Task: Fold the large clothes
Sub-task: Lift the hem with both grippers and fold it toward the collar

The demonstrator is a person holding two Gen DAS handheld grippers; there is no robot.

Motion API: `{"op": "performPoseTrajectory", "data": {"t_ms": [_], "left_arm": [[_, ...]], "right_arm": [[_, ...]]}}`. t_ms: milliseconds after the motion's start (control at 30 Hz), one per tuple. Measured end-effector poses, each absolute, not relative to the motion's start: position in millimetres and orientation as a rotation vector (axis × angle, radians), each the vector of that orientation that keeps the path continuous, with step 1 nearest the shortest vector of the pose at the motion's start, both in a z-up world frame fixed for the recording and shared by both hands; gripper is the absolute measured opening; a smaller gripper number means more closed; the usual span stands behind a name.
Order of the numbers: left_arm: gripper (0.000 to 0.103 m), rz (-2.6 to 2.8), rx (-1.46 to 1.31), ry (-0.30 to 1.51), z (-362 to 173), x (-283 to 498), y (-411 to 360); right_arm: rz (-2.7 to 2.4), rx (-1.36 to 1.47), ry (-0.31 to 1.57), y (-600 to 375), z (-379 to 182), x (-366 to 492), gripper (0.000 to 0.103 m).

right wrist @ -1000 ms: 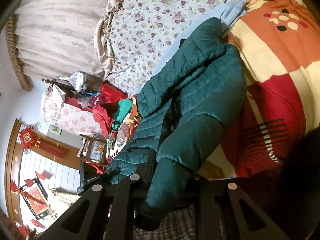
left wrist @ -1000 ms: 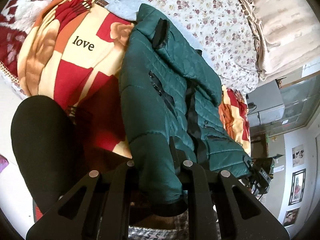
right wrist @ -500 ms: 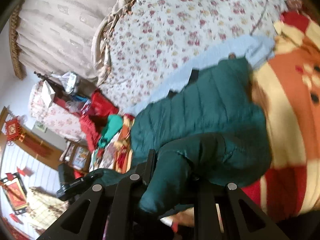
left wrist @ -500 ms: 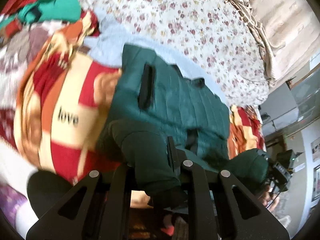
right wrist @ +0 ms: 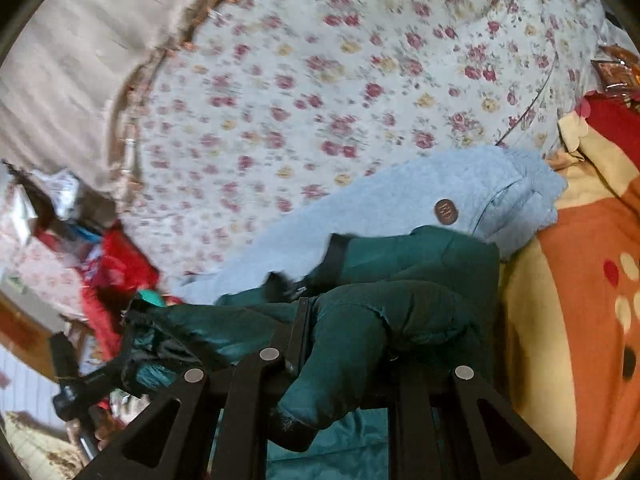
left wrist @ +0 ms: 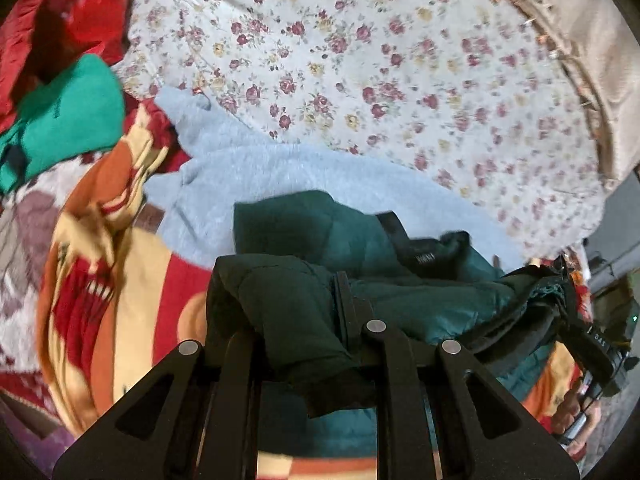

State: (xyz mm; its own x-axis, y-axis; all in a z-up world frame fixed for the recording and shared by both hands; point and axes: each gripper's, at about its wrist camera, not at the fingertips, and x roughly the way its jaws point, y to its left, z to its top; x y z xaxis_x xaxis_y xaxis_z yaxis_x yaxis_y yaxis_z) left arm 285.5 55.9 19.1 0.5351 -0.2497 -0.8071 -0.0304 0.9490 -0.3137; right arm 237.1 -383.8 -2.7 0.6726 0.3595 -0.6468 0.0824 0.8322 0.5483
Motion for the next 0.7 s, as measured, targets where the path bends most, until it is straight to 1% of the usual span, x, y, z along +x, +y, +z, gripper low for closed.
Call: {"op": "performPoseTrajectory", "data": {"t_ms": [167, 300, 400, 500, 533, 567, 600, 633, 667, 700], "left_arm": [[0.015, -0.081, -0.270, 1.025, -15, 330, 40], [0.016, -0.053, -0.187, 1.031, -38, 343, 24], [0.016, -0.071, -0.218, 1.029, -34, 341, 28], [0.020, -0.132, -0.345, 0.998, -20, 332, 44], [0.022, -0.157, -0.389, 0.988, -16, 327, 50], [0.028, -0.176, -0.423, 0.982, -13, 325, 53], [0.032, -0.200, -0.465, 0.975, -11, 321, 57], [0.046, -0.227, -0.513, 0.966, -9, 318, 61], [0.058, -0.252, -0.572, 0.948, -6, 313, 67], [0.064, -0.267, -0.618, 0.931, -2, 310, 70]], "right_arm": [[0.084, 0.572, 0.883, -391, -35, 271, 0.015], [0.051, 0.586, 0.915, -393, -57, 279, 0.016], [0.050, 0.575, 0.916, -393, -57, 278, 0.017], [0.063, 0.560, 0.884, -391, -44, 269, 0.020], [0.075, 0.559, 0.867, -391, -40, 264, 0.023], [0.085, 0.561, 0.855, -390, -36, 261, 0.026], [0.103, 0.568, 0.836, -390, -32, 256, 0.033], [0.114, 0.575, 0.820, -390, -28, 252, 0.042], [0.116, 0.577, 0.804, -389, -25, 248, 0.047], [0.117, 0.572, 0.786, -387, -20, 245, 0.060]]}}
